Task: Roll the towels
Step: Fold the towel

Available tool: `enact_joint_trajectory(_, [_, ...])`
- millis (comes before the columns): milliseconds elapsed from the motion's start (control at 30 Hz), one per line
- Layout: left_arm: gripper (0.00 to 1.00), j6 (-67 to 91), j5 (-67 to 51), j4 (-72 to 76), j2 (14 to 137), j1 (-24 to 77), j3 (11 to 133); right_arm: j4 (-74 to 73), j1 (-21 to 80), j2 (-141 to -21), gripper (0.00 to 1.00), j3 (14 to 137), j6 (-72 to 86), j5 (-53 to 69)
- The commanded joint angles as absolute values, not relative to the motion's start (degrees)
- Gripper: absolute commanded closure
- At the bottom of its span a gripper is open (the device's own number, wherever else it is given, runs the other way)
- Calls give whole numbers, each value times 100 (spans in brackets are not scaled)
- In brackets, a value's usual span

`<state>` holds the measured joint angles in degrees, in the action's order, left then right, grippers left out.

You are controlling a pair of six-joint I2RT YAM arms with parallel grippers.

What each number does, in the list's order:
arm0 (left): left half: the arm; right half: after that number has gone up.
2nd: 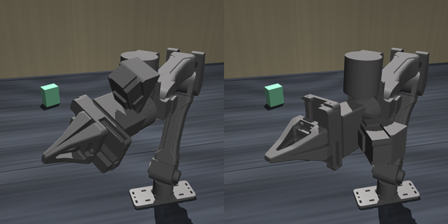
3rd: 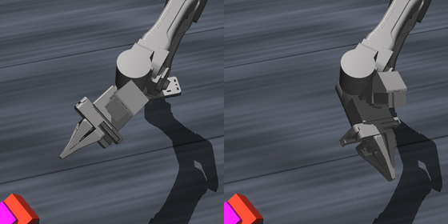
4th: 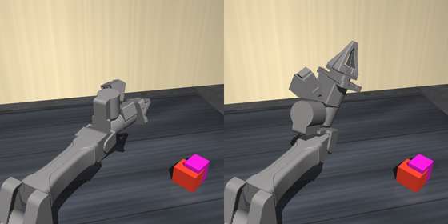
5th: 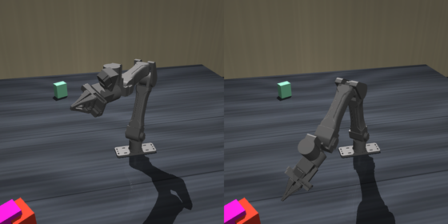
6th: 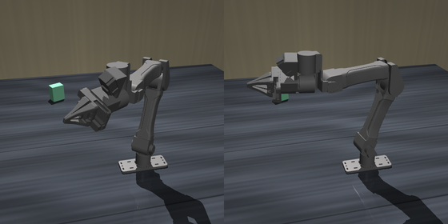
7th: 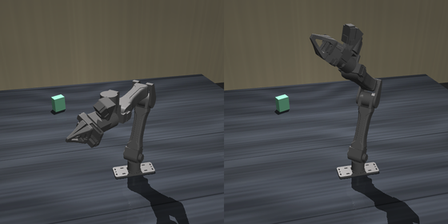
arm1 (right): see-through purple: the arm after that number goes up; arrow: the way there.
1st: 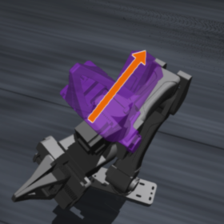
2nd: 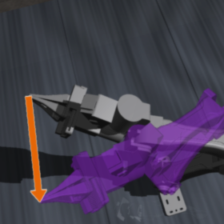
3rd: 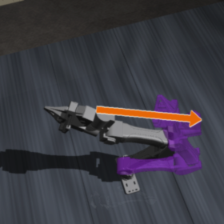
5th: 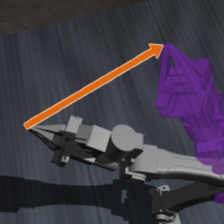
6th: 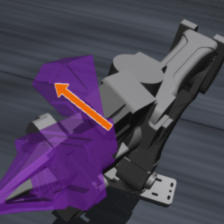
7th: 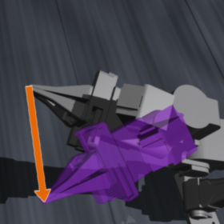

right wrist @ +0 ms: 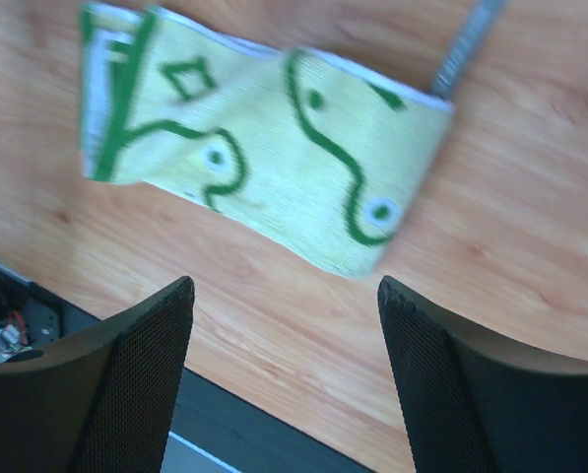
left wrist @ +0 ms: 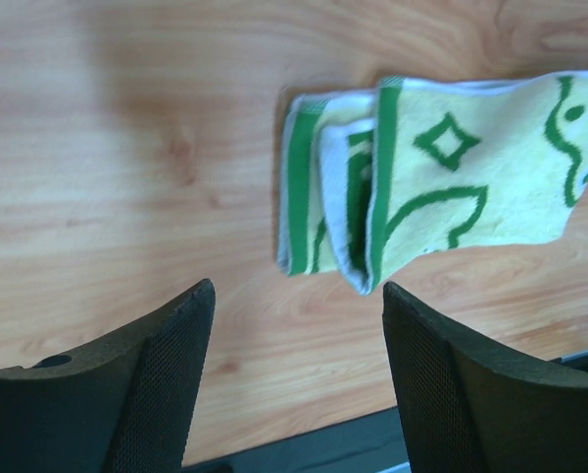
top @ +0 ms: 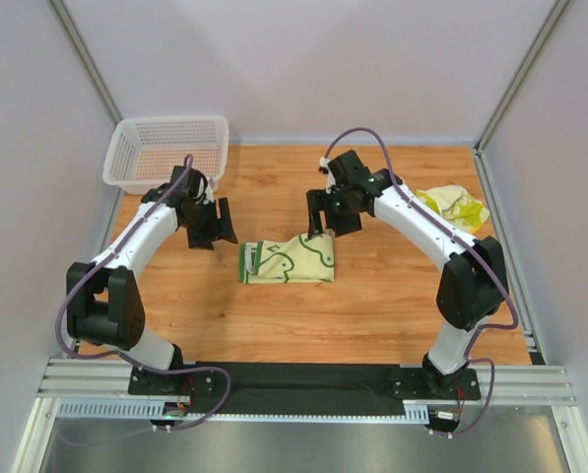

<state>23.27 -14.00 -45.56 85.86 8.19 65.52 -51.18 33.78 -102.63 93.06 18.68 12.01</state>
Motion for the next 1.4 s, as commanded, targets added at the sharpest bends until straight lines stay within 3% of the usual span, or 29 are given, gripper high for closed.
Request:
enact_joint_trajectory(0, [25, 2399, -1704, -4342, 9077, 1063, 7004, -5089, 3103, -10116, 24, 8527, 2004, 1134])
enact_joint_trajectory(467, [34, 2742, -1907, -4025, 10221, 1749, 7550, -5124, 2804, -10002, 26, 7752, 2039, 1231])
enact_joint_trajectory(867, [54, 2742, -1951, -4087, 10819, 1819, 7857, -5229, 2786, -10257, 27, 7972, 1951, 1213])
enact_joint_trajectory(1367, [61, 2716, -2092, -4157, 11294, 1934, 8174, -4861, 2769, -10626, 27, 7787, 2004, 1669])
